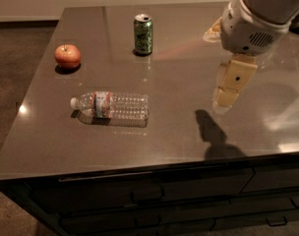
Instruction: Pick water bottle
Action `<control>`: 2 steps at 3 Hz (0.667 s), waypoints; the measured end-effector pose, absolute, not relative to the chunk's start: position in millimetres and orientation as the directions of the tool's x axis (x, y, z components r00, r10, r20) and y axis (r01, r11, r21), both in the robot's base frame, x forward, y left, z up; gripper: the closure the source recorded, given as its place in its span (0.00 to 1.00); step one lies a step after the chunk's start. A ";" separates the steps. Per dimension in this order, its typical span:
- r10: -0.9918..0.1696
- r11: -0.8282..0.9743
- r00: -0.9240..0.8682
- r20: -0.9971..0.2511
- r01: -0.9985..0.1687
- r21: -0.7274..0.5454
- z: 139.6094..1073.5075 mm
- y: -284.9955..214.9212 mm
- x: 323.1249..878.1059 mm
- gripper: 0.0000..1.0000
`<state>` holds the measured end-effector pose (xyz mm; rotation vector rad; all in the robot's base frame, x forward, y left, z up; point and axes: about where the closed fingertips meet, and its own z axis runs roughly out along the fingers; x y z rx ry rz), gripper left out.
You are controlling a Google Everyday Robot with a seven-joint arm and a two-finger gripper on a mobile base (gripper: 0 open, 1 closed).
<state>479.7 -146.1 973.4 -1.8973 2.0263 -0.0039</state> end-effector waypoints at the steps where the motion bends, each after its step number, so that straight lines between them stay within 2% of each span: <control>1: -0.963 -0.034 0.092 -0.252 -0.973 -0.226 958.0 -89.0 501.1 0.00; 2: -0.956 -0.109 0.160 -0.244 -0.972 -0.207 941.7 -51.5 511.7 0.00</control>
Offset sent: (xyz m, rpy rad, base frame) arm 0.0430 0.1343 -0.0515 -0.0325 0.0747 0.2924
